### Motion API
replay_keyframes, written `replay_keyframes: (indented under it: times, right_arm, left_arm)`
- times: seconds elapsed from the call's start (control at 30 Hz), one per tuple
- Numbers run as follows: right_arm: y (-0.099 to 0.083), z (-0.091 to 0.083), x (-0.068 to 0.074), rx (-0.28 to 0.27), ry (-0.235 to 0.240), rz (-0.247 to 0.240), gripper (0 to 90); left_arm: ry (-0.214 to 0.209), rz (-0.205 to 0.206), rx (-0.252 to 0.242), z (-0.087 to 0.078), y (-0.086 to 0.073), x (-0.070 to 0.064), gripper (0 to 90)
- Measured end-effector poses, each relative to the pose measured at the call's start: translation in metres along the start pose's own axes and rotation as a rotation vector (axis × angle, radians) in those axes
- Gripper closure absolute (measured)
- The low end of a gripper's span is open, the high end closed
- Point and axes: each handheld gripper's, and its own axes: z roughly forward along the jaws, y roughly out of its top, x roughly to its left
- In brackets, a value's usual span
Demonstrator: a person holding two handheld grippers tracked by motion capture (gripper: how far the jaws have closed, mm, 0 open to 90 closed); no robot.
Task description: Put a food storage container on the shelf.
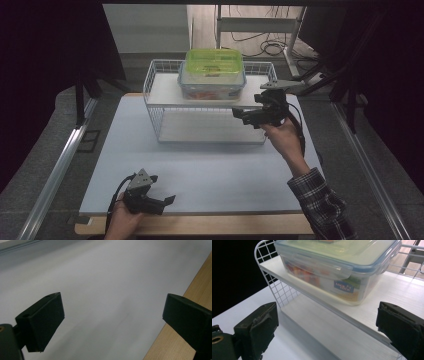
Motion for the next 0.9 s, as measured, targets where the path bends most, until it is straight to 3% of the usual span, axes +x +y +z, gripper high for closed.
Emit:
replay_keyframes:
  times: [0.53,0.9]
  right_arm:
    - [-0.019,0.001,0.006,0.016,0.023,-0.012,2.5]
    - [-0.033,0.000,0.012,0.021,0.010,-0.055,0.0]
  left_arm:
    - [-0.005,0.004,-0.003,0.000,0.000,0.000,3.8]
    - [-0.007,0.005,0.000,0.000,0.000,-0.001,3.8]
